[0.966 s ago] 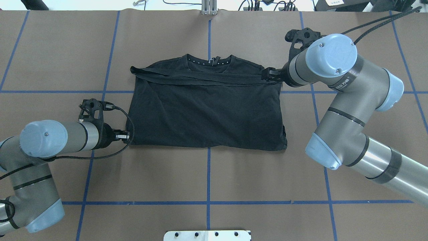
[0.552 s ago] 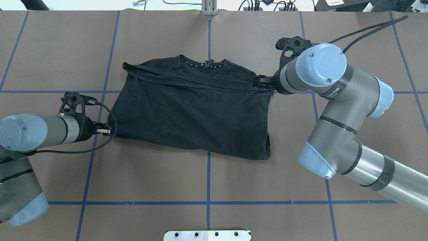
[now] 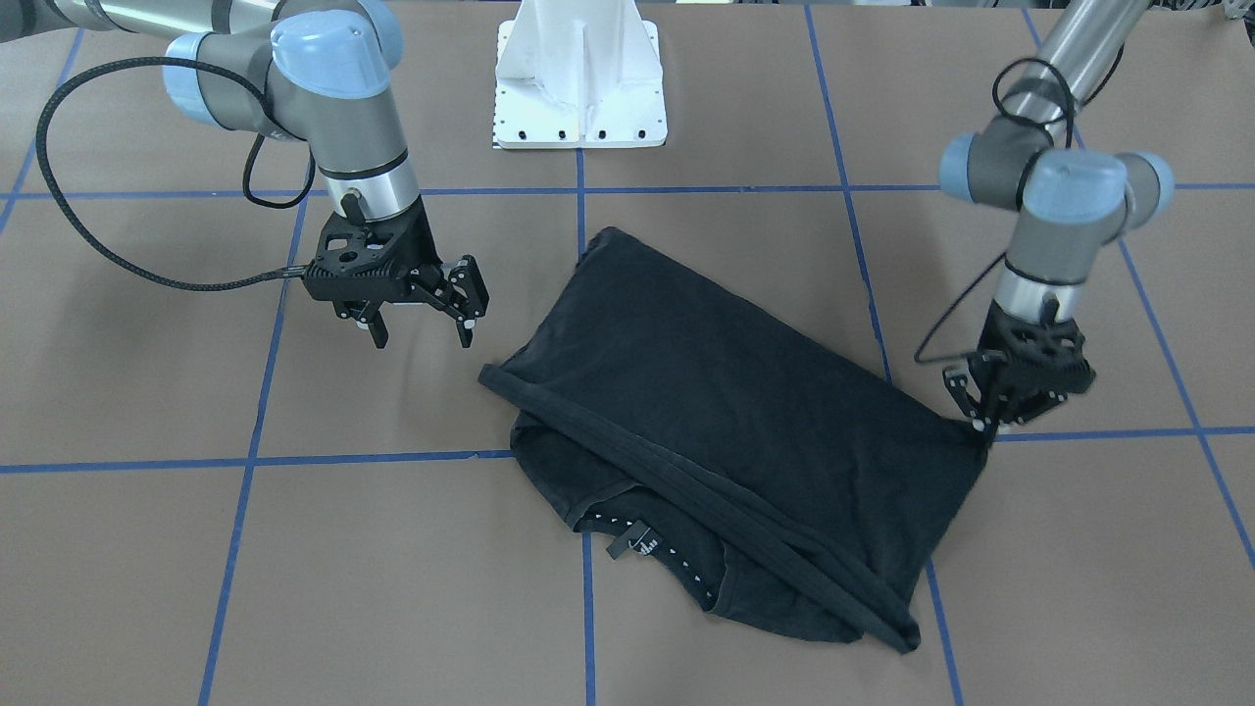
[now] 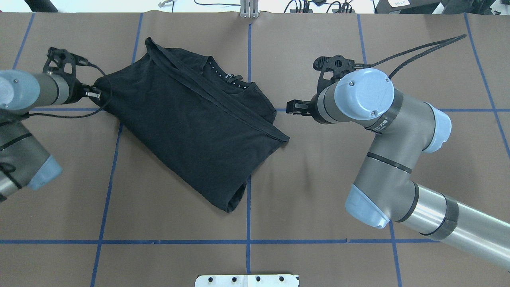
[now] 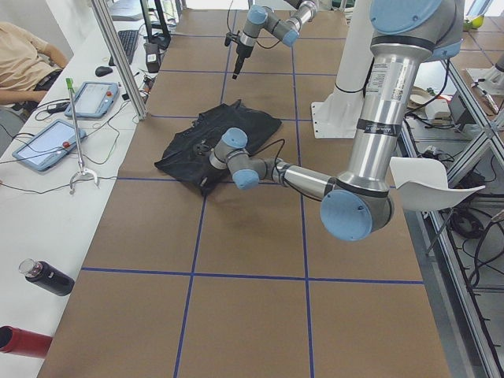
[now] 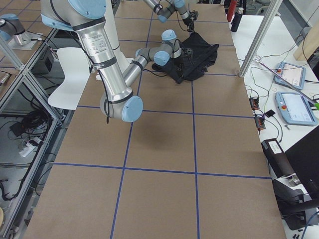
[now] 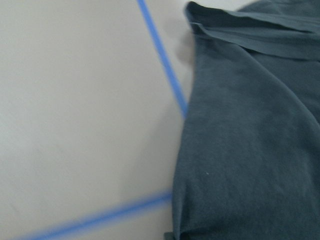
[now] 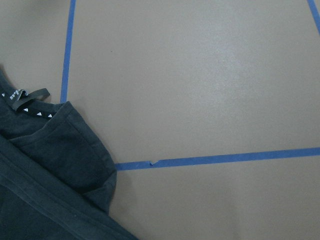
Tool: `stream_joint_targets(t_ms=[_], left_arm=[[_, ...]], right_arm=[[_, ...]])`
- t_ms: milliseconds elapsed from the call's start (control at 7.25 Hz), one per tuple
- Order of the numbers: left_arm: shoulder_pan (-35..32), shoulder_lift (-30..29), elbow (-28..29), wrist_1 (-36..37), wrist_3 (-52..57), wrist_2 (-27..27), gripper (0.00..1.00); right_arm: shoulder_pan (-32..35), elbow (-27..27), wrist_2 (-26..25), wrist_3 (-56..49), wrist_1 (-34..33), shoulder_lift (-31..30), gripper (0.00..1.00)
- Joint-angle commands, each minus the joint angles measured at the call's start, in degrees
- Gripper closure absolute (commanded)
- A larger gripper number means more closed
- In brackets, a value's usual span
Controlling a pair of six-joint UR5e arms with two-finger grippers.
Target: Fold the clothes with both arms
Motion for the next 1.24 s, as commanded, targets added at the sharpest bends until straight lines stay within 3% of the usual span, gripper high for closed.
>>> stream_joint_targets(t_ms=[0,138,276,552,828,1103], left_arm=[[-3.62,-13.04,19.03,-5.3,2.02,-0.02,1.0],[-5.63,-13.26,19.89,-6.47,3.51,-0.45,0.7],[-6.26,-12.65,18.15,-9.0,7.0,-0.72,0.01],[-7.05,-7.58,10.44,-9.11,7.04,-8.86,0.0],[-6.97,-2.12,3.48,-8.85,5.99,-8.98,0.0],[-6.79,-2.01,3.37,-8.94,2.57,-8.98,0.0]], right_arm=[[-0.69,0.11,-0.24,0.91,0.0,0.14,0.0],[-0.69,0.02,-0.24,1.18,0.0,0.23,0.0],[-1.22,-0.42,-0.24,1.36,0.0,1.1,0.0],[-2.01,-4.6,-0.85,5.55,-0.09,5.73,0.0],[-2.71,-15.06,-3.83,13.19,0.0,13.82,0.06],[-3.07,-24.62,-6.47,16.72,8.11,17.01,0.1]])
